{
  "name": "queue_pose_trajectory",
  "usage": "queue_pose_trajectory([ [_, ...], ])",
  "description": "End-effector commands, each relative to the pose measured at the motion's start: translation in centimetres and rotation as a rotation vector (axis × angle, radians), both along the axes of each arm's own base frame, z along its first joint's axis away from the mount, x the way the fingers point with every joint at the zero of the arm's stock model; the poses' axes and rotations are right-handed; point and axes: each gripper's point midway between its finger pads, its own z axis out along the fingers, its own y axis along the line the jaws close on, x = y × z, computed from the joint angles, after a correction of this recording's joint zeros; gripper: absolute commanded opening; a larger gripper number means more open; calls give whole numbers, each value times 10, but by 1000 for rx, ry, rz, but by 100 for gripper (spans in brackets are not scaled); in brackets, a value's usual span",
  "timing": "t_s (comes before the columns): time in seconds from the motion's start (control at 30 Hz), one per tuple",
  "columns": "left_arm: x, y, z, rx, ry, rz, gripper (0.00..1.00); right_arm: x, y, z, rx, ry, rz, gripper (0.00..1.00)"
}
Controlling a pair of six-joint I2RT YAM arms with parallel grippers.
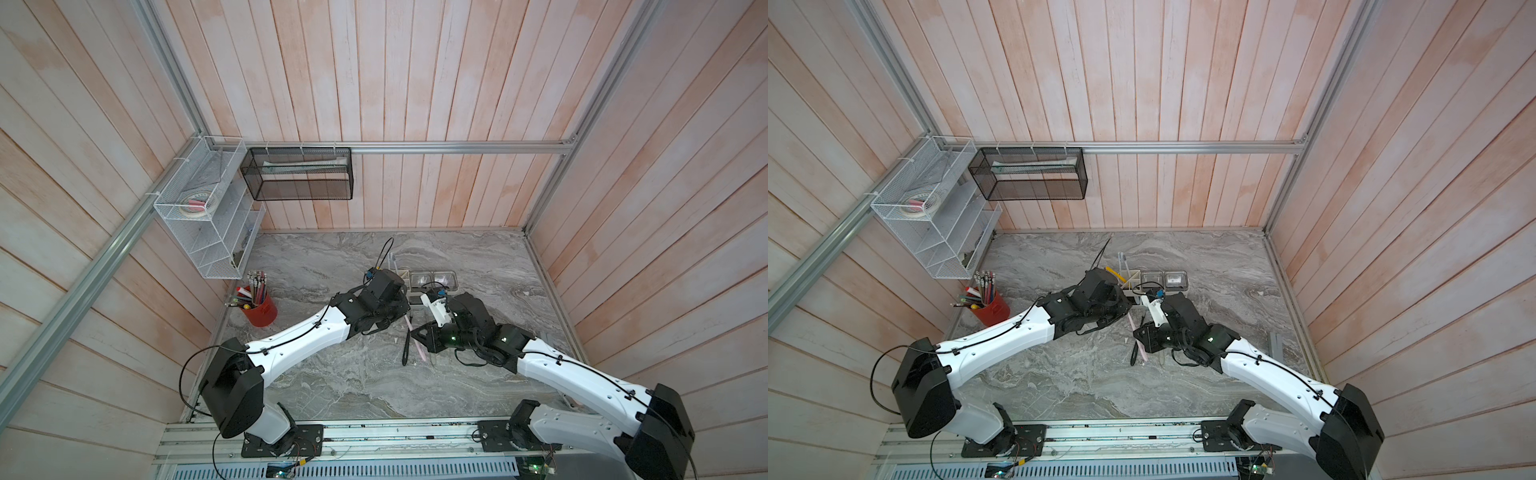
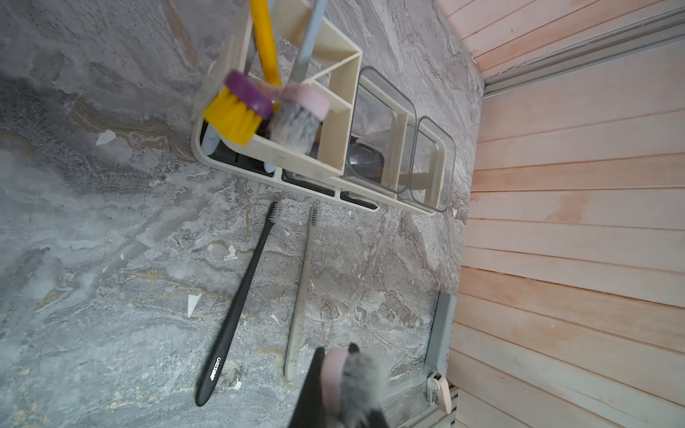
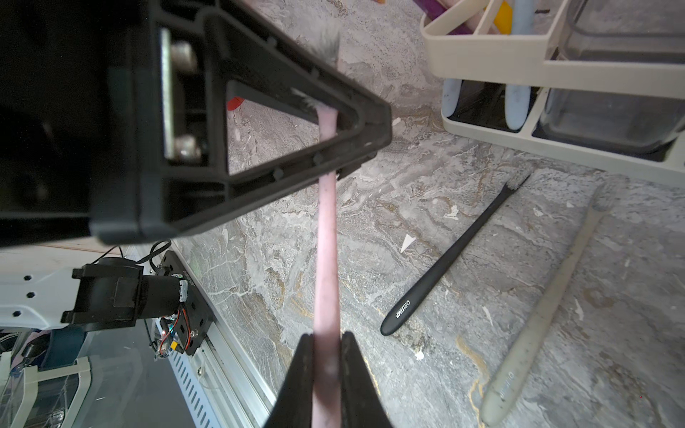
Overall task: Place the toothbrush into the toothbrush holder
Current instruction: Pick up the toothbrush from the center of the board, then place the toothbrush in the toothbrush holder.
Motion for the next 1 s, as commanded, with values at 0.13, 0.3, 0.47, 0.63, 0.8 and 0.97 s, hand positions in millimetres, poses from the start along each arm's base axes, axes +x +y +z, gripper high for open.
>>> queue_pose_trajectory([
  [0.13, 0, -5, 5, -3, -5, -17, 0, 6, 2, 10, 29, -34, -22, 1],
  [0.3, 13, 3, 17, 67, -73, -3, 0, 7, -4, 25, 29, -77, -34, 25],
  [0.47, 42, 14, 45, 160, -256, -3, 0, 15, -37, 76, 60, -267, -159, 57],
  [0.63, 76, 15, 83, 266, -535, 4, 0, 8, -81, 120, 140, -455, -288, 88],
  [0.8, 102, 7, 122, 335, -770, 27, 0, -5, -98, 127, 211, -511, -311, 98],
  [0.97, 123, -1, 147, 460, -999, 66, 0, -14, -98, 123, 249, -513, -282, 98],
])
